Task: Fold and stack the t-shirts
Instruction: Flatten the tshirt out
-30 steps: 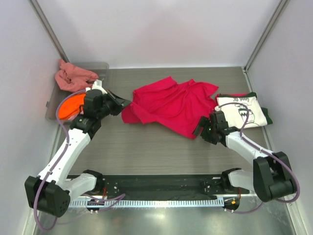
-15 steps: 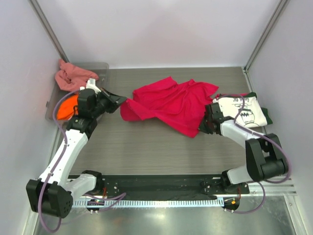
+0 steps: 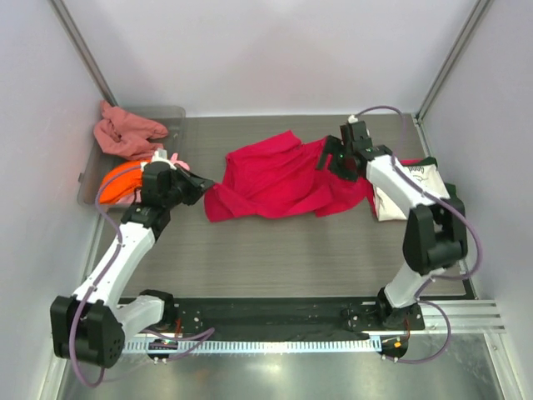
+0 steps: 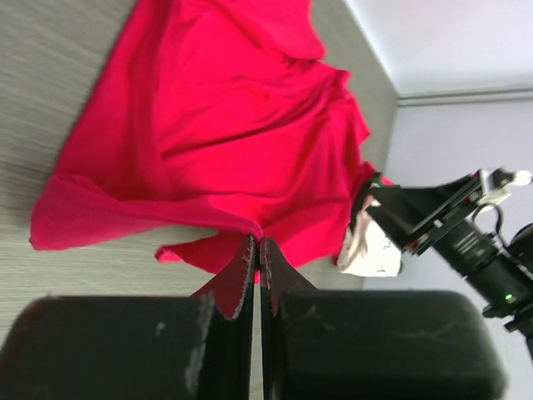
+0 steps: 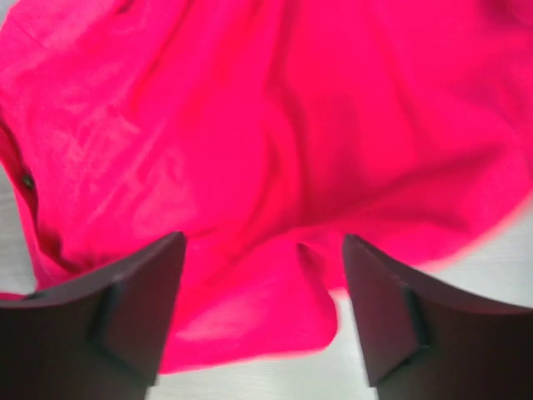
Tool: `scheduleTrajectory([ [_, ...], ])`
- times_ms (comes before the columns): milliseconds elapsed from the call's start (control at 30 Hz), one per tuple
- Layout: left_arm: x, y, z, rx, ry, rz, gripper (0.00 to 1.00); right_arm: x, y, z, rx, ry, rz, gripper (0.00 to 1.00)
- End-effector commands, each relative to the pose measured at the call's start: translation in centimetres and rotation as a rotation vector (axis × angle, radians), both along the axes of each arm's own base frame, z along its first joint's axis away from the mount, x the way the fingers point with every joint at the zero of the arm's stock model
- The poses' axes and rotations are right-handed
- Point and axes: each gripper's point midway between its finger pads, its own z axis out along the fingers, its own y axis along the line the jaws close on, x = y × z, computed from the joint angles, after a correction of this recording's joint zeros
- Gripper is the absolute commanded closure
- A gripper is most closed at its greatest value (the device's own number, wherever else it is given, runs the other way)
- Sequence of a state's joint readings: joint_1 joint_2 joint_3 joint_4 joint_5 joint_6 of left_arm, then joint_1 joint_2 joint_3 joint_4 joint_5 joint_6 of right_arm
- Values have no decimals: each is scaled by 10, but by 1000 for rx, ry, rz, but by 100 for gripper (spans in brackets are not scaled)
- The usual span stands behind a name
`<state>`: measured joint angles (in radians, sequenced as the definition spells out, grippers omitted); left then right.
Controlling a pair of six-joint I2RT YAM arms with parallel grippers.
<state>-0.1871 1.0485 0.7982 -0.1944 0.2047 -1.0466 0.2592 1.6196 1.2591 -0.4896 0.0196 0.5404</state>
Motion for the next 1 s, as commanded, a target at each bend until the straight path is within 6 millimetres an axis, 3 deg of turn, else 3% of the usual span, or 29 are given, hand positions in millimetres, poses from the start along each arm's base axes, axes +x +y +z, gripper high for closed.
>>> scheduleTrajectory([
  [0,19,6,10,17,-48,39,100,9,20,-1,6,38,88,15],
  [133,24,19,-4,55,-29,111,100,-12,9,0,-22,2,83,15],
  [167,24,24,-11,64,-20,133,100,-29,4,-16,-31,36,85,16],
  [200,24,27,-16,67,-16,153,100,-32,-3,-2,-46,-27,66,18],
  [233,27,32,-15,68,-31,189,100,-40,-7,-3,-48,-34,64,23],
  [267,27,32,-16,62,-36,195,100,-56,-11,-22,-56,0,70,25],
  [300,28,39,-22,73,-30,229,100,-61,-11,-12,-41,-43,77,28],
  [333,31,44,-21,83,-40,259,100,-75,-9,-28,-24,-7,99,36],
  [433,37,49,-25,116,-36,281,100,-85,-4,-45,-8,17,138,50],
  [567,42,49,-30,143,-24,268,100,-82,3,-62,-32,63,183,54],
  [733,41,50,-34,161,-28,263,100,-76,28,-78,-112,98,257,45],
  [967,38,50,-25,155,-52,257,100,-63,30,-96,-265,122,225,44],
])
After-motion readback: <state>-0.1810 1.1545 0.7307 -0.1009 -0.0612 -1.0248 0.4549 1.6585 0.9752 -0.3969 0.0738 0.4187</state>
